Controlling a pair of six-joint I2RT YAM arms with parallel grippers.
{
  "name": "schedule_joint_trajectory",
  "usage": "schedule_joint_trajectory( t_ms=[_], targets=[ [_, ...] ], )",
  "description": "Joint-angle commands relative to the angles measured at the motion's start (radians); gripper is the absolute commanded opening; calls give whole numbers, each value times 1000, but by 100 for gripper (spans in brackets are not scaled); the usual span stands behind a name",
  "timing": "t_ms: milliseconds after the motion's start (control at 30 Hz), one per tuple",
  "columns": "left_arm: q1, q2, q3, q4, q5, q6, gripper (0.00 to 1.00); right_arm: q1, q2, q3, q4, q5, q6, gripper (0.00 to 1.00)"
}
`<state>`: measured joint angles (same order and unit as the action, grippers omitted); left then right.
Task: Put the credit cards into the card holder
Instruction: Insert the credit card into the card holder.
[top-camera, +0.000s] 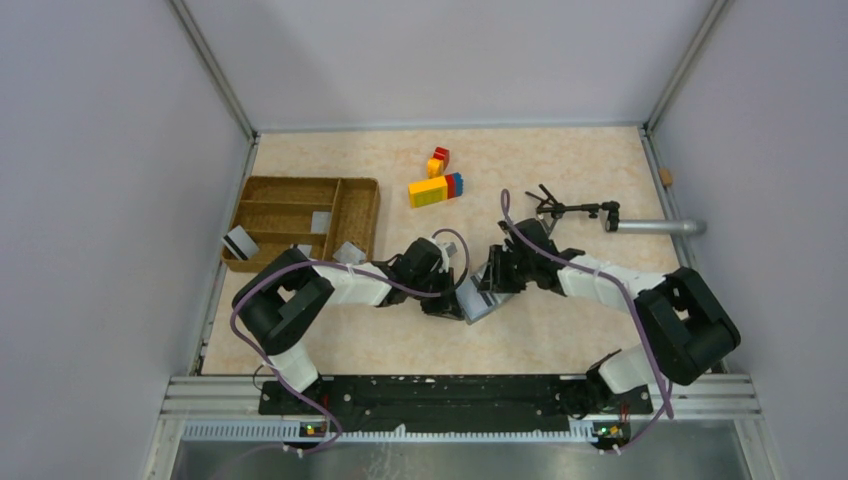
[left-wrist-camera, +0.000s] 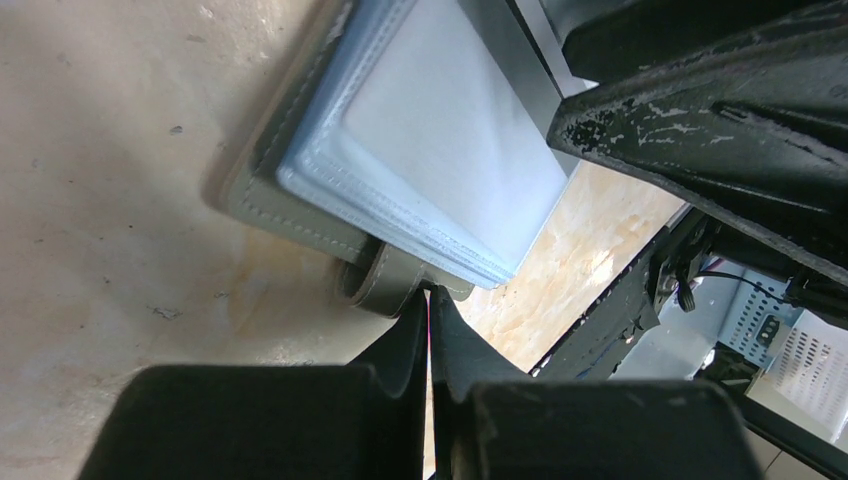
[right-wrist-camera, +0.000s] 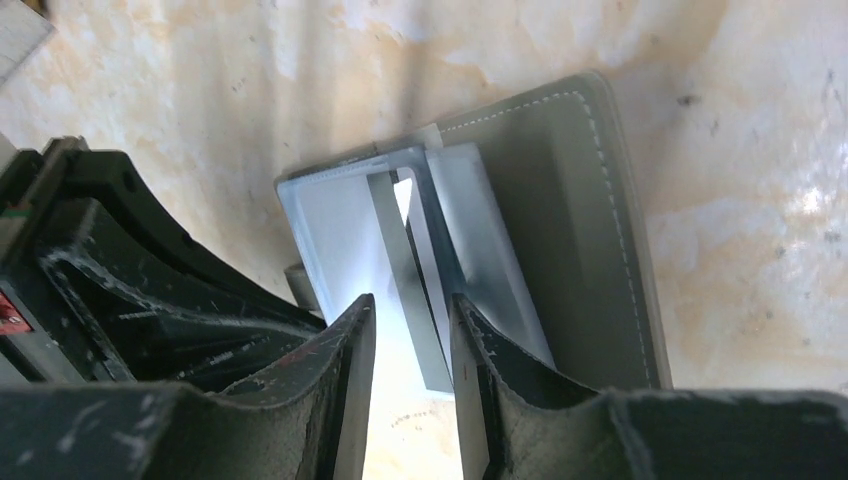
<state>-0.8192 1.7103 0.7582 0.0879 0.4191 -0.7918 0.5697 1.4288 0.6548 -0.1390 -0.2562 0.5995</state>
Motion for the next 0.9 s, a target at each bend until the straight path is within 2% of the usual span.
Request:
schedule_joint_trajectory(
  t_ms=[0, 333, 500, 633, 867],
  targets=[
    [-6, 2, -19, 24, -8, 2, 0, 16, 36, 72, 54, -32, -67, 33],
    [0, 7, -16, 23, -21, 0, 0, 60, 70, 85, 79, -132, -116, 28],
    [15, -13, -30, 16, -38, 1, 0, 70, 23, 79, 46, -121, -116, 28],
    [25, -44, -44, -12, -51, 28, 0, 70, -86, 110, -50, -82, -118, 32],
    [30, -94, -54, -56, -65, 89, 0, 52, -229, 201, -261, 63, -154, 53]
  ],
)
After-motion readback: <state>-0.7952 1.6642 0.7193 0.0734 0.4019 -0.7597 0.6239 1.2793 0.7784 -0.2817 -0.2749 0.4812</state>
